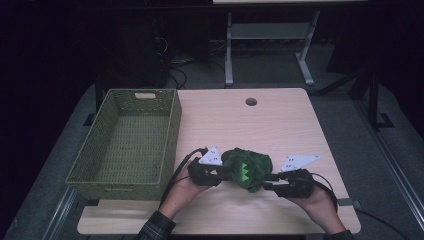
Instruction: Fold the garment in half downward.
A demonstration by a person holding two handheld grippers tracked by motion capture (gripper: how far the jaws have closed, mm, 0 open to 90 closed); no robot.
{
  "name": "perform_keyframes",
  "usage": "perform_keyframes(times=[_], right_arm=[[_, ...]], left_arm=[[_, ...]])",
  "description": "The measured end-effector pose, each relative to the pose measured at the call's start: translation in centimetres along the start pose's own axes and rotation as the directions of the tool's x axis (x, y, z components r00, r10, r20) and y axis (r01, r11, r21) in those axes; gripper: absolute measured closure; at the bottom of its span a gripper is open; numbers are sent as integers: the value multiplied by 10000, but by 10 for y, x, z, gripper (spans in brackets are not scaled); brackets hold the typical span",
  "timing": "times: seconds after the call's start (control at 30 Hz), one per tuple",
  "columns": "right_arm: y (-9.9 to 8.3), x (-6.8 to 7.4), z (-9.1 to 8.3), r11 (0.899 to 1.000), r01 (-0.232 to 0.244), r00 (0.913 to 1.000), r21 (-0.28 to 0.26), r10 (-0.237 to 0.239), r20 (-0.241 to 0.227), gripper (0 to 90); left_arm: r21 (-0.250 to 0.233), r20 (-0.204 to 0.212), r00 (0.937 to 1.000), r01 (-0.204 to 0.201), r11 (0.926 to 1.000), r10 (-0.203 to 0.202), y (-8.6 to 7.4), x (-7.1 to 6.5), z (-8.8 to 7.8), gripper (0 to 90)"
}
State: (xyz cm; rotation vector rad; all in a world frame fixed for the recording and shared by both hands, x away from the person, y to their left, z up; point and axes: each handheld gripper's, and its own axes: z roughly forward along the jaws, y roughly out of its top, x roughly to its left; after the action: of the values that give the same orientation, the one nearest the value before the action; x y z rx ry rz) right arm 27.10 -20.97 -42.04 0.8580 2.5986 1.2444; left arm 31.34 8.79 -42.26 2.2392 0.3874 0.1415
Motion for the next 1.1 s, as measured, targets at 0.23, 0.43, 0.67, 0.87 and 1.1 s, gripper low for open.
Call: perform_keyframes(times=[0.23, 0.43, 0.67, 0.87, 1.1], right_arm=[[14, -8, -13, 9994, -22, 9994, -351, 34, 350, 800], [27, -20, -6, 9994, 111, 9982, -327, -92, 585, 896], [37, -33, 10, 9996, -289, 9982, -48, 291, 518, 897], [29, -36, 23, 9975, -272, 9988, 649, 245, 426, 897], [16, -28, 36, 9890, -234, 9997, 1462, 225, 84, 898]], left_arm=[[-194, -4, 10000, -24, 9998, 24, 11, -4, -14, 689], [-391, -98, 9999, -101, 9992, 97, 29, 1, -14, 845], [-391, -237, 9997, -15, 9992, 6, 51, 20, 13, 896], [508, -70, 9998, 182, 9985, -178, 42, 28, 35, 896], [952, 132, 9995, 259, 9951, -273, 19, 19, 37, 897]])
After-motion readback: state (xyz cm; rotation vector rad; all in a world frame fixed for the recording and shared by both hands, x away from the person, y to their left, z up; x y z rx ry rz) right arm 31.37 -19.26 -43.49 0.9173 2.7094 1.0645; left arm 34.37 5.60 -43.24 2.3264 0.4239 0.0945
